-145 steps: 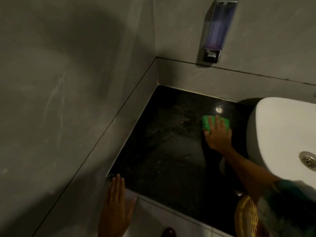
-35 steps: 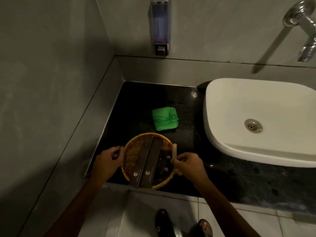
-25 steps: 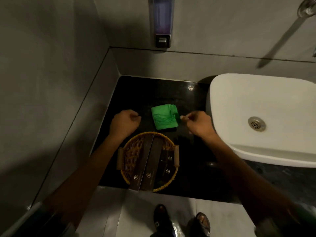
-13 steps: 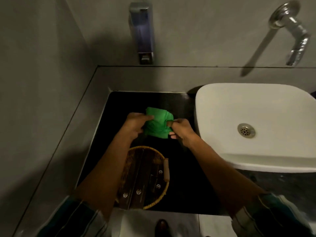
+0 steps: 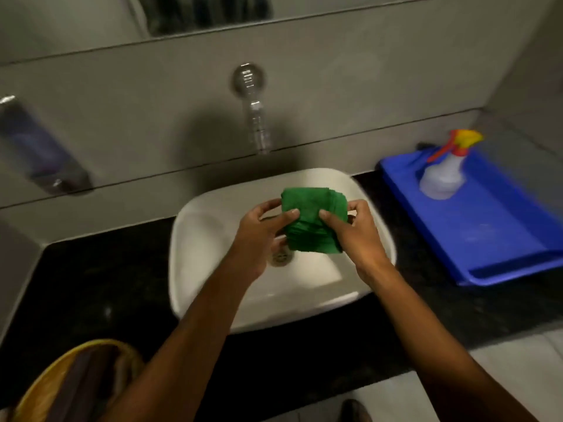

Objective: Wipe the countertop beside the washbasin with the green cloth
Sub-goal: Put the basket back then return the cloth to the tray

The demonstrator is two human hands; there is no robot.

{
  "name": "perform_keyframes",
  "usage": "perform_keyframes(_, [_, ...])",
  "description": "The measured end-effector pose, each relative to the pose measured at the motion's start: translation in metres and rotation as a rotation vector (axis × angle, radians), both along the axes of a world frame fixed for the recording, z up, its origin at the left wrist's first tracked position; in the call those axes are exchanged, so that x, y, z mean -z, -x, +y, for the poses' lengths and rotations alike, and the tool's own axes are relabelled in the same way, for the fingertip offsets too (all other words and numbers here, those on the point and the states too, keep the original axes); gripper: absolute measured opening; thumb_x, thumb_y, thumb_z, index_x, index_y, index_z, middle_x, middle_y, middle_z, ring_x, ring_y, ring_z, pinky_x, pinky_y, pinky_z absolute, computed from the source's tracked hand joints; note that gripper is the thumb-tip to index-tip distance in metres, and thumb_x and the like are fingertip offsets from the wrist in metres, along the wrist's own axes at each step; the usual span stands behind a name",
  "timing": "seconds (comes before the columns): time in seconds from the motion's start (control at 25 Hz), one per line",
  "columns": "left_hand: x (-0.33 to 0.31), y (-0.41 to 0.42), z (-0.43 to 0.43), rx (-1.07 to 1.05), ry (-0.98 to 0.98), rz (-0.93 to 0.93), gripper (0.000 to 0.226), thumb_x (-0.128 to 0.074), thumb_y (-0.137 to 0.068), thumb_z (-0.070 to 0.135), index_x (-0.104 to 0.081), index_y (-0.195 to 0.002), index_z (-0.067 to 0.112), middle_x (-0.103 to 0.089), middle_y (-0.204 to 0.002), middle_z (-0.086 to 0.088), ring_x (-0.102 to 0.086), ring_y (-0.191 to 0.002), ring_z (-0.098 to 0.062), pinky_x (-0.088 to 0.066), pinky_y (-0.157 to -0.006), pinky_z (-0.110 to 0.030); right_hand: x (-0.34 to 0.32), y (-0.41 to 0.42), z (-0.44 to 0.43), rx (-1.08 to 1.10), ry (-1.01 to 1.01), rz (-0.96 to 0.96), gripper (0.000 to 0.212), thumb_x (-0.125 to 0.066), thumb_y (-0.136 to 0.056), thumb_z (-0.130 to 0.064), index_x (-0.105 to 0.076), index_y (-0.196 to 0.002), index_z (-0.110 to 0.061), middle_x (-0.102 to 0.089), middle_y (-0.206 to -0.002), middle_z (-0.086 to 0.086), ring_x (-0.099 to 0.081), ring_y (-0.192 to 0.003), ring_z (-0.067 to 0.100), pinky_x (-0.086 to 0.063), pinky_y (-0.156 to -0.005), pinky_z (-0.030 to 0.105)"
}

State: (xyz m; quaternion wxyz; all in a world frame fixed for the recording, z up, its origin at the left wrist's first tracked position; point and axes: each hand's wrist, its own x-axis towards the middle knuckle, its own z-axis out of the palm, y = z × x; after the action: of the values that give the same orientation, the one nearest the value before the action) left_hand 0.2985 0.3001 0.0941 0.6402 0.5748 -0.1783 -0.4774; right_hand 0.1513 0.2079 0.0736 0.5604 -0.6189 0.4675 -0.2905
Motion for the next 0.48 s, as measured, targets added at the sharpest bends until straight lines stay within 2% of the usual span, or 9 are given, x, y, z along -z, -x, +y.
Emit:
perform_keyframes(0.08, [0.009, 0.07, -0.062, -0.022, -0.03, -0.146, 0.042, -0.077, -0.073, 0.01, -0.049, -0.103, 0.019, -0.067, -0.095, -0.019, -0.071, -0.074, -0.025, -0.06, -0.061, -0.038, 0.003, 0.064, -0.052, 0.148, 0.134, 0.095, 0.041, -0.073, -0.078, -0.033, -0.04, -0.1, -0.024, -0.068, -0.091, 0.009, -0.067, -0.082, 0.029, -0.056, -0.075, 0.045])
perform_keyframes(0.12, [0.015, 0.106, -0.093, 0.003, -0.031, -0.259, 0.039, -0.075, -0.073, 0.013, -0.048, -0.1, 0.02, -0.066, -0.094, -0.02, -0.069, -0.077, -0.03, -0.06, -0.067, -0.046, 0.005, 0.097, -0.077, 0.191, 0.19, 0.15, 0.042, -0.072, -0.079, -0.027, -0.039, -0.104, -0.025, -0.066, -0.089, 0.013, -0.065, -0.079, 0.032, -0.053, -0.073, 0.042])
perform_keyframes(0.16, [0.02, 0.147, -0.124, 0.047, -0.037, -0.397, 0.037, -0.071, -0.072, 0.016, -0.049, -0.102, 0.019, -0.066, -0.095, -0.021, -0.067, -0.083, -0.034, -0.058, -0.074, -0.048, 0.008, 0.134, -0.105, 0.211, 0.254, 0.225, 0.042, -0.071, -0.08, -0.021, -0.04, -0.109, -0.024, -0.064, -0.087, 0.016, -0.063, -0.079, 0.033, -0.048, -0.07, 0.038])
perform_keyframes(0.24, [0.034, 0.217, -0.172, 0.158, -0.081, -0.672, 0.04, -0.064, -0.077, 0.017, -0.054, -0.116, 0.017, -0.068, -0.107, -0.019, -0.065, -0.096, -0.035, -0.053, -0.085, -0.045, 0.019, 0.198, -0.153, 0.179, 0.37, 0.43, 0.038, -0.067, -0.081, -0.011, -0.049, -0.113, -0.016, -0.06, -0.09, 0.019, -0.057, -0.088, 0.035, -0.039, -0.068, 0.035])
perform_keyframes(0.36, [0.056, 0.298, -0.223, 0.399, -0.191, -0.896, 0.042, -0.051, -0.089, 0.019, -0.051, -0.131, 0.02, -0.062, -0.126, -0.019, -0.056, -0.115, -0.035, -0.043, -0.098, -0.04, 0.043, 0.274, -0.205, 0.133, 0.329, 0.669, 0.028, -0.061, -0.084, -0.004, -0.06, -0.112, -0.007, -0.064, -0.107, 0.025, -0.053, -0.109, 0.039, -0.043, -0.086, 0.037])
perform_keyframes(0.48, [0.078, 0.345, -0.251, 0.627, -0.312, -1.079, 0.042, -0.041, -0.093, 0.03, -0.046, -0.134, 0.02, -0.053, -0.136, -0.02, -0.033, -0.134, -0.035, -0.03, -0.107, -0.049, 0.071, 0.316, -0.229, 0.141, 0.253, 0.719, 0.028, -0.059, -0.088, -0.007, -0.061, -0.116, -0.008, -0.06, -0.119, 0.024, -0.054, -0.116, 0.038, -0.04, -0.099, 0.041])
